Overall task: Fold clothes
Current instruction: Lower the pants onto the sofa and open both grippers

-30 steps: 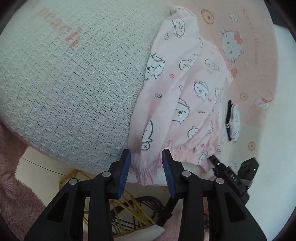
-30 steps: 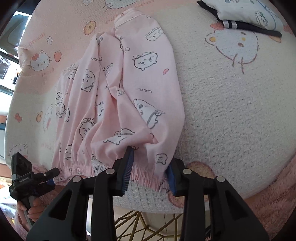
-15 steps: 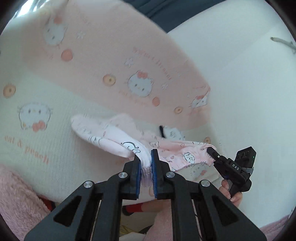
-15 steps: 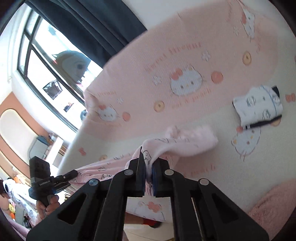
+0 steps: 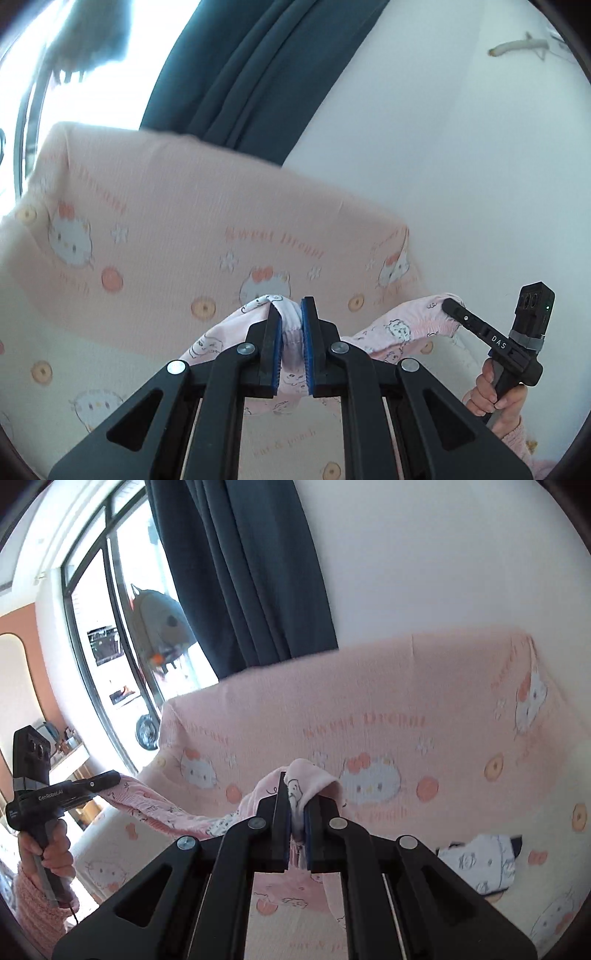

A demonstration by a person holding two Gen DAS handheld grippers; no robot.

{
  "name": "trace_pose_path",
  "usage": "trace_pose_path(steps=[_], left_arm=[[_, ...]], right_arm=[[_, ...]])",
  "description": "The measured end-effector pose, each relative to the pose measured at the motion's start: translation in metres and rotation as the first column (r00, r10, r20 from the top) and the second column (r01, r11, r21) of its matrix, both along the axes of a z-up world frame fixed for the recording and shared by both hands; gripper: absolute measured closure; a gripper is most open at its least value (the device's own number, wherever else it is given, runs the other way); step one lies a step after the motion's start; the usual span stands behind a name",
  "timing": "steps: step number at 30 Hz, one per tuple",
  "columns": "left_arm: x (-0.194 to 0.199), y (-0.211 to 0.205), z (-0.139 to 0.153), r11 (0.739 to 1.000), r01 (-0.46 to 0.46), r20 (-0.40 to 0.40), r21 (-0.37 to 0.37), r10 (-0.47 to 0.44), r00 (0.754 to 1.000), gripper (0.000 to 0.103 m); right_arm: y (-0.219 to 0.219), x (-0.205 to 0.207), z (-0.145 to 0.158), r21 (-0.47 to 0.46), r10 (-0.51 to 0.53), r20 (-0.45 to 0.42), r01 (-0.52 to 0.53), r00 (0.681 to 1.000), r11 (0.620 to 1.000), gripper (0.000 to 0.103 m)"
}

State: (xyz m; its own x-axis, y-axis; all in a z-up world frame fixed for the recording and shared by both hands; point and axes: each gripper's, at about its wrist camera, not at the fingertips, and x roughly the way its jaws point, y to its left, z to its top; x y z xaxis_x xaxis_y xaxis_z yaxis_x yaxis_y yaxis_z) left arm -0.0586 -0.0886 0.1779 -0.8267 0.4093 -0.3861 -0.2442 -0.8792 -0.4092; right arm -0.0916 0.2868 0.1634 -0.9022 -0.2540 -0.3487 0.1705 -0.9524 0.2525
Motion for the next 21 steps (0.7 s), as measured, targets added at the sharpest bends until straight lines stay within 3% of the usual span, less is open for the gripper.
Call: trace_pose_path(steps=[1, 2, 4, 7, 9, 12, 13, 16, 18, 19, 21], left_arm=[[0.007, -0.003, 0.011, 1.0, -0.008, -0.033, 0.0, 0.008, 0.999, 0.093], [0.013, -0.006, 0.014, 1.0, -0.01, -0.043, 0.011, 0.01, 0.999, 0.093], [0.022, -0.011, -0.005, 0.999, 0.006, -0.005, 0.051, -0.005, 1.0, 0.093], [0.02, -0.011, -0.081, 0.998, -0.011, 0.178, 0.055, 0.001, 0.984, 0.093], [0.011, -0.006, -0.163, 0.998, -0.036, 0.387, 0.043, 0.017, 0.922, 0.093], [0.007, 0.005, -0.286, 0.998, -0.05, 0.643, -0.022, 0.053, 0.764, 0.093], [0.008, 0.01, -0.32, 0.998, -0.041, 0.702, -0.053, 0.067, 0.709, 0.093], [0.018, 0.018, -0.384, 0.997, -0.014, 0.799, -0.075, 0.069, 0.598, 0.093], [0.025, 0.016, -0.399, 0.998, -0.023, 0.821, -0.064, 0.066, 0.567, 0.093], [0.029, 0.015, -0.404, 0.998, -0.03, 0.829, -0.057, 0.064, 0.555, 0.093], [0.032, 0.008, -0.404, 0.998, -0.046, 0.829, -0.036, 0.056, 0.556, 0.091]], right_arm=[[0.0, 0.004, 0.012, 0.004, -0.004, -0.036, 0.005, 0.999, 1.0, 0.098], [0.003, 0.009, 0.005, -0.009, -0.01, -0.022, 0.01, 1.0, 1.0, 0.098], [0.003, 0.012, -0.043, -0.044, -0.018, 0.096, 0.023, 0.995, 0.999, 0.098], [0.003, 0.016, -0.115, -0.092, -0.023, 0.27, 0.049, 0.963, 0.995, 0.098], [0.003, 0.019, -0.164, -0.121, -0.02, 0.382, 0.071, 0.924, 0.99, 0.098], [0.003, 0.023, -0.236, -0.158, -0.008, 0.538, 0.11, 0.843, 0.981, 0.095], [0.003, 0.024, -0.263, -0.159, -0.008, 0.59, 0.126, 0.807, 0.979, 0.095], [0.0, 0.032, -0.343, -0.117, -0.028, 0.727, 0.164, 0.686, 0.979, 0.095], [0.001, 0.039, -0.379, -0.086, -0.044, 0.789, 0.182, 0.613, 0.979, 0.095], [0.004, 0.044, -0.386, -0.086, -0.045, 0.802, 0.189, 0.595, 0.978, 0.095], [0.008, 0.05, -0.389, -0.093, -0.031, 0.814, 0.183, 0.58, 0.979, 0.095]])
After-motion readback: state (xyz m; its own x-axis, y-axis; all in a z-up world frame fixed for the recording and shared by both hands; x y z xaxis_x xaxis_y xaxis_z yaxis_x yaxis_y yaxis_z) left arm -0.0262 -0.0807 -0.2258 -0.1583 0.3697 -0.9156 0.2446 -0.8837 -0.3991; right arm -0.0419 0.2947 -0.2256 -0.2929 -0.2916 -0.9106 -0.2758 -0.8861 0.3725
